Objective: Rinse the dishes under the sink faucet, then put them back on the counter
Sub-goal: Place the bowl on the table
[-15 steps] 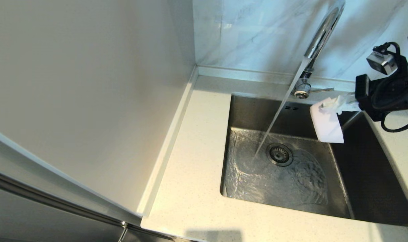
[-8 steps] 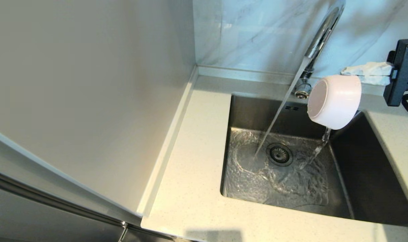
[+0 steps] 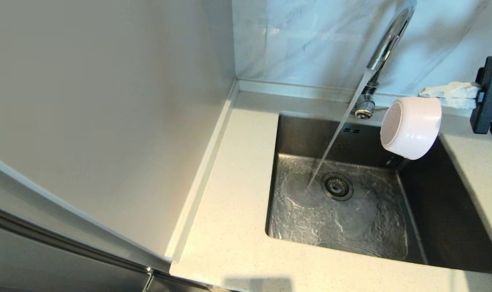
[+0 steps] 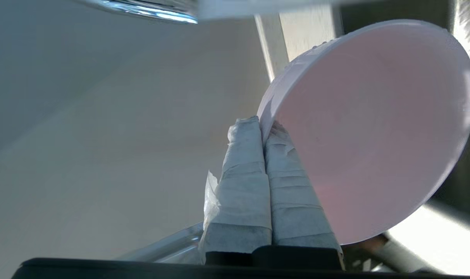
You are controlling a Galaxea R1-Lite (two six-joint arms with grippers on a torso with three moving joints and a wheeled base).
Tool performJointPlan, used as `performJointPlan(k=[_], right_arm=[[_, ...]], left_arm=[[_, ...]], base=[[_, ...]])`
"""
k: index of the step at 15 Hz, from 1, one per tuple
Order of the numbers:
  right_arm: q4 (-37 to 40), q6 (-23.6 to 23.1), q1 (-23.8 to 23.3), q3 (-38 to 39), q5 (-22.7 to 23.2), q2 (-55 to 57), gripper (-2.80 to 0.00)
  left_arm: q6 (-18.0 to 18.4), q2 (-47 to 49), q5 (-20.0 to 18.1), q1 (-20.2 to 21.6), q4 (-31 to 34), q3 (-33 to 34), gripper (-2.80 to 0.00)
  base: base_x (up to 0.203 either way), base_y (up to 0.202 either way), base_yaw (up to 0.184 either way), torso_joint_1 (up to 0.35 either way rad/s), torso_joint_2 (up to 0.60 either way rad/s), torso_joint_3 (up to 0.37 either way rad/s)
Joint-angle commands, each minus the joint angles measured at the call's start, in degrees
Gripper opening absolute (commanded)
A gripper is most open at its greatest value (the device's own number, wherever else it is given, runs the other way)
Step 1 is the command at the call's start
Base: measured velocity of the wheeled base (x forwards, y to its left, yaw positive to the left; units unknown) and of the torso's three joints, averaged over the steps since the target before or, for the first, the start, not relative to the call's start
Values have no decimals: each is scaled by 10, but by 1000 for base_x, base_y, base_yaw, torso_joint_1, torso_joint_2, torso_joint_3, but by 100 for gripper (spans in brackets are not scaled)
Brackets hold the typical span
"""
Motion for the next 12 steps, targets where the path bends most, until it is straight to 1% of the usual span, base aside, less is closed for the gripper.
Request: performJointPlan(k=[1, 2, 3, 4, 5, 6, 7, 8, 10, 11, 12], right_arm=[[4, -44, -20, -28, -20, 5, -280], [9, -69, -23, -32, -70, 5, -280], [23, -107, -24, -36, -147, 7, -280], [53, -169, -24, -38, -222, 7, -280], [96, -247, -24, -38, -301, 7, -280], [130, -311, -25, -39, -379, 6, -280], [147, -361, -27, -40, -444, 6, -280], [156, -419, -29, -41, -488, 7, -280], [162, -534, -50, -30, -520, 7, -280], [163, -577, -65, -23, -538, 8, -280], [163, -608, -81, -19, -553, 12, -280]], left_arm=[[0, 0, 0, 0, 0, 0, -280], [0, 0, -1, 0, 0, 0, -280], [0, 0, 0, 0, 0, 0, -280], [0, 0, 0, 0, 0, 0, -280], [0, 0, 0, 0, 0, 0, -280], [0, 0, 0, 0, 0, 0, -280], [0, 0, 0, 0, 0, 0, -280], [0, 0, 0, 0, 0, 0, -280], [0, 0, 0, 0, 0, 0, -280], [0, 0, 0, 0, 0, 0, -280], [0, 0, 0, 0, 0, 0, -280]], base=[[0, 0, 0, 0, 0, 0], [0, 0, 0, 0, 0, 0], [0, 0, 0, 0, 0, 0], [0, 0, 0, 0, 0, 0], [0, 0, 0, 0, 0, 0], [0, 0, 0, 0, 0, 0], [0, 0, 0, 0, 0, 0], [0, 0, 0, 0, 0, 0], [0, 0, 0, 0, 0, 0], [0, 0, 0, 0, 0, 0], [0, 0, 0, 0, 0, 0]])
